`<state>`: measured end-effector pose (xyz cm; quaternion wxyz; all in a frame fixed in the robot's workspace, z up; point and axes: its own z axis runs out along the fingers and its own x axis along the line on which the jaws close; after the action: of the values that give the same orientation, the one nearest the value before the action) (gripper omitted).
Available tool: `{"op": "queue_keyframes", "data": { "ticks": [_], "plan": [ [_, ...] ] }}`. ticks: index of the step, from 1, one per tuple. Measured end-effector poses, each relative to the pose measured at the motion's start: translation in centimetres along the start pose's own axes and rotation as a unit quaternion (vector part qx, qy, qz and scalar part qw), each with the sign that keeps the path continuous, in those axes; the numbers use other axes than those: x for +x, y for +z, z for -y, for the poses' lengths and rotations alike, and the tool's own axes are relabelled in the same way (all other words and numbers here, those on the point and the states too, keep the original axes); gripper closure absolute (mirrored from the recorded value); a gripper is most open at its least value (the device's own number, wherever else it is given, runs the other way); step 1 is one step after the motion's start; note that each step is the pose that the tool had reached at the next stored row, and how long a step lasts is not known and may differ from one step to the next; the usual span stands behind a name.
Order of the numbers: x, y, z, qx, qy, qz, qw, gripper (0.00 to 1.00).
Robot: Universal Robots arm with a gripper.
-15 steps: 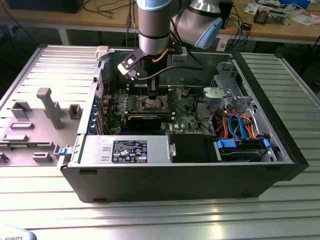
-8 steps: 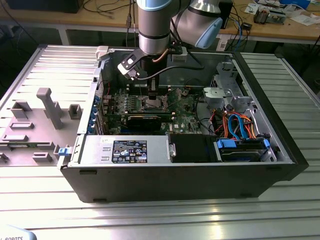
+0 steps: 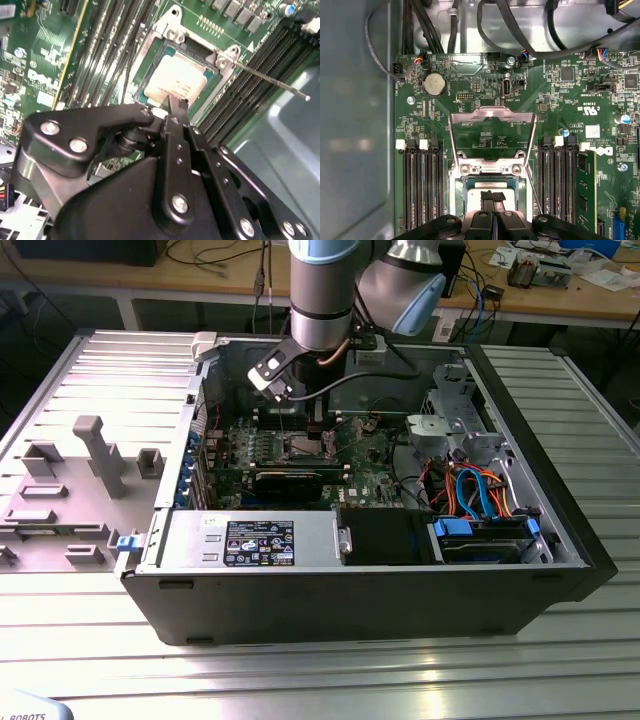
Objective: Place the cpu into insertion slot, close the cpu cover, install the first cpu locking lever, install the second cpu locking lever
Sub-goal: 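Close the cpu cover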
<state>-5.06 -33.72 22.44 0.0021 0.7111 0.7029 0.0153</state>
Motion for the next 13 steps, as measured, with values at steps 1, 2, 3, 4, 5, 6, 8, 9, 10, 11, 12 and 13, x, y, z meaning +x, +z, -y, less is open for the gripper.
{"op": "queue_keyframes", "data": {
  "ticks": [1,2,3,4,5,6,8,9,10,11,12,13],
  "plan": [
    [0.00,-0.31,-0.01,0.0000,0.000,0.0001,1.00000,0.89],
    [0.01,-0.71,-0.02,-0.0001,0.000,-0.0001,1.00000,0.89],
    [0.02,-1.18,-0.03,0.0000,0.000,0.0000,1.00000,0.89],
    [0.03,-1.69,-0.04,-0.0001,0.000,0.0000,1.00000,0.89],
    [0.04,-2.06,-0.05,-0.0001,0.000,0.0000,1.00000,0.89],
    [0.05,-2.82,-0.15,0.0000,0.000,0.0001,1.00000,0.89],
    [0.06,-2.95,-0.66,-0.0001,0.000,0.0000,1.00000,0.89],
    [0.06,-2.94,-0.79,-0.0001,0.000,0.0000,1.00000,0.89],
    [0.07,-2.93,-1.10,0.0000,0.000,0.0001,1.00000,0.89],
    [0.07,-2.92,-1.40,-0.0001,0.000,0.0001,1.00000,0.89],
    [0.07,-2.92,-1.81,0.0000,0.000,0.0001,1.00000,0.89],
    [0.07,-2.92,-1.87,0.0000,0.000,0.0001,1.00000,0.89]
  ]
}}
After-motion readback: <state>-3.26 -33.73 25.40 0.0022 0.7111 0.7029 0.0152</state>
